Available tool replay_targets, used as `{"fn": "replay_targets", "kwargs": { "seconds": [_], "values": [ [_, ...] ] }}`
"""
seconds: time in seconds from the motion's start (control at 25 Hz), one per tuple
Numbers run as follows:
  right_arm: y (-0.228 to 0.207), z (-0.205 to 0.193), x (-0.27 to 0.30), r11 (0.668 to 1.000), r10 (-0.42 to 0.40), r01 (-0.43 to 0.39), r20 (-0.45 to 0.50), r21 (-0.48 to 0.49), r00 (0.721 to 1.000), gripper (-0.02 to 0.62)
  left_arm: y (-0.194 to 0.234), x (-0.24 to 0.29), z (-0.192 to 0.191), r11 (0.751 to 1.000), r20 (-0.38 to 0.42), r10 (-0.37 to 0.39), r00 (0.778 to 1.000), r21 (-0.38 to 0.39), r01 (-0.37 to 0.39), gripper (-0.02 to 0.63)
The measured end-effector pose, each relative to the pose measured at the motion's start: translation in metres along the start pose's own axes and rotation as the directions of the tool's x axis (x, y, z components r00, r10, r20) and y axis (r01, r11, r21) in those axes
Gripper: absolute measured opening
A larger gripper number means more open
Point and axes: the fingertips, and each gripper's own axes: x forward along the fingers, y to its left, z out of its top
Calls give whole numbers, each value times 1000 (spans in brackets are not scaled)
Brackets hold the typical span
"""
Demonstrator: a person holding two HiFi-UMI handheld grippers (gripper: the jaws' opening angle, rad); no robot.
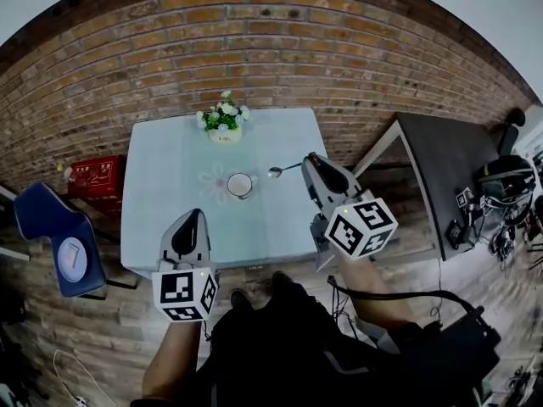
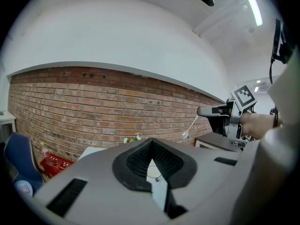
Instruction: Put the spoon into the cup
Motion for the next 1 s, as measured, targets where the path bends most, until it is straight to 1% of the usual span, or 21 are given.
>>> {"fn": "replay_targets", "kwargs": {
  "seconds": [0.16,0.36,0.52,0.72,0.88,1.0],
  "values": [
    [-8,-13,26,998,59,-59,-21,13,998,52,4,5,-4,998,-22,63,998,-9,-64,9],
    [-12,-31,57,990,143,-143,-61,12,988,52,-4,10,-3,993,-26,121,992,17,-120,9],
    [-21,-54,76,984,176,-177,-109,4,978,52,-4,17,-15,985,-36,166,985,-39,-167,9],
    [-27,-82,96,978,206,-208,-141,2,968,52,2,15,-28,968,-63,245,967,-38,-248,9],
    [-30,-107,110,972,234,-235,-176,15,956,52,10,6,-38,942,-93,323,942,-61,-329,9],
    [-31,-124,120,969,246,-245,-204,30,948,52,15,0,-39,928,-94,362,927,-58,-368,9]
  ]
}}
